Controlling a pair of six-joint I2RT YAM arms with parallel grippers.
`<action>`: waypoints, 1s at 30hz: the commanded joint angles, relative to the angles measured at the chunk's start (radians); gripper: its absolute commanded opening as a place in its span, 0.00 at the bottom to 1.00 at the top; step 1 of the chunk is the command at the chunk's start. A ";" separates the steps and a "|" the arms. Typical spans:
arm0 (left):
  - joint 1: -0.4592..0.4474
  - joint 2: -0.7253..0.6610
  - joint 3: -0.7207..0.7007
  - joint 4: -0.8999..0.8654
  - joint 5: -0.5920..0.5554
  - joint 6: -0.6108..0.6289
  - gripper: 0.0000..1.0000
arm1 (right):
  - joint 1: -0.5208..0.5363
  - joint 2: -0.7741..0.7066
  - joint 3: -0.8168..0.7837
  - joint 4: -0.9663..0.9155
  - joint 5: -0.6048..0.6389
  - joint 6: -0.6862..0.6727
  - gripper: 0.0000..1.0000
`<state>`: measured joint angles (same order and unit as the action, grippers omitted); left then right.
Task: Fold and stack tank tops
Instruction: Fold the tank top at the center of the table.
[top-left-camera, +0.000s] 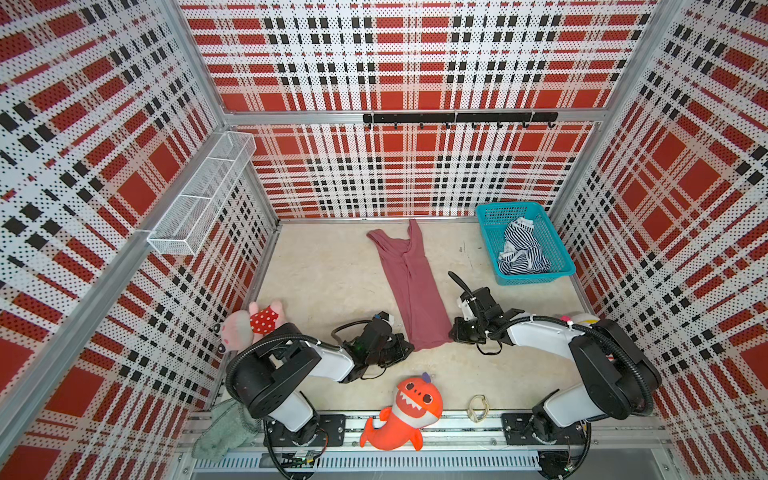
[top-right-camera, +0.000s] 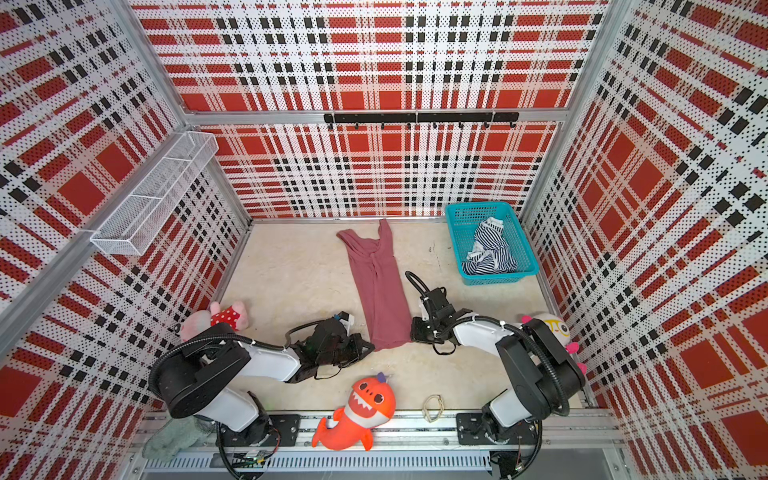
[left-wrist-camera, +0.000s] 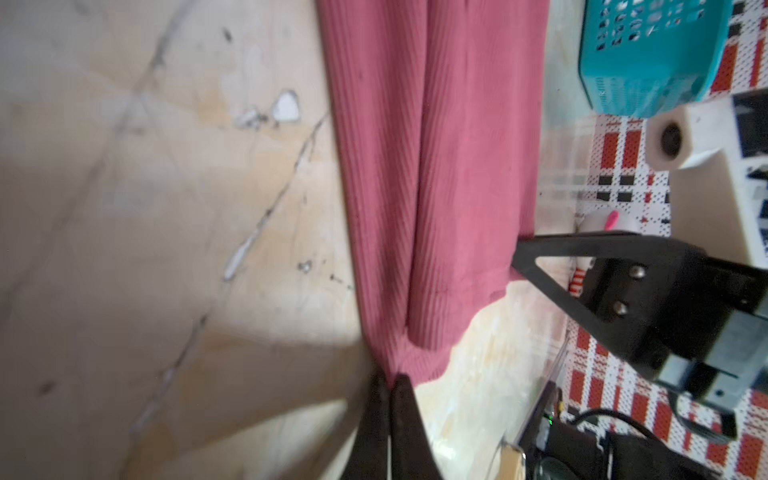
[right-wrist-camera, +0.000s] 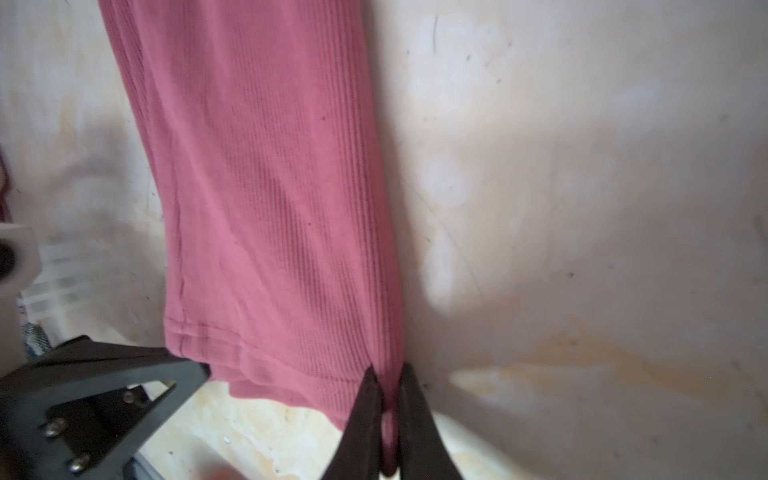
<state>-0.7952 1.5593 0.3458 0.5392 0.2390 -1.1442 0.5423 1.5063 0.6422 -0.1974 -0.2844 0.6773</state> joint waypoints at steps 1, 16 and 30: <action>0.020 -0.053 -0.024 -0.041 -0.032 0.010 0.00 | 0.022 -0.031 -0.006 -0.033 0.006 0.009 0.03; 0.079 -0.548 -0.043 -0.580 -0.218 0.124 0.00 | 0.252 -0.114 0.145 -0.233 0.227 0.066 0.00; 0.279 -0.319 0.227 -0.587 -0.125 0.393 0.00 | 0.159 0.062 0.486 -0.307 0.324 -0.167 0.00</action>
<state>-0.5381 1.1858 0.5285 -0.0502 0.0853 -0.8440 0.7338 1.5246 1.0847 -0.4610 -0.0059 0.5976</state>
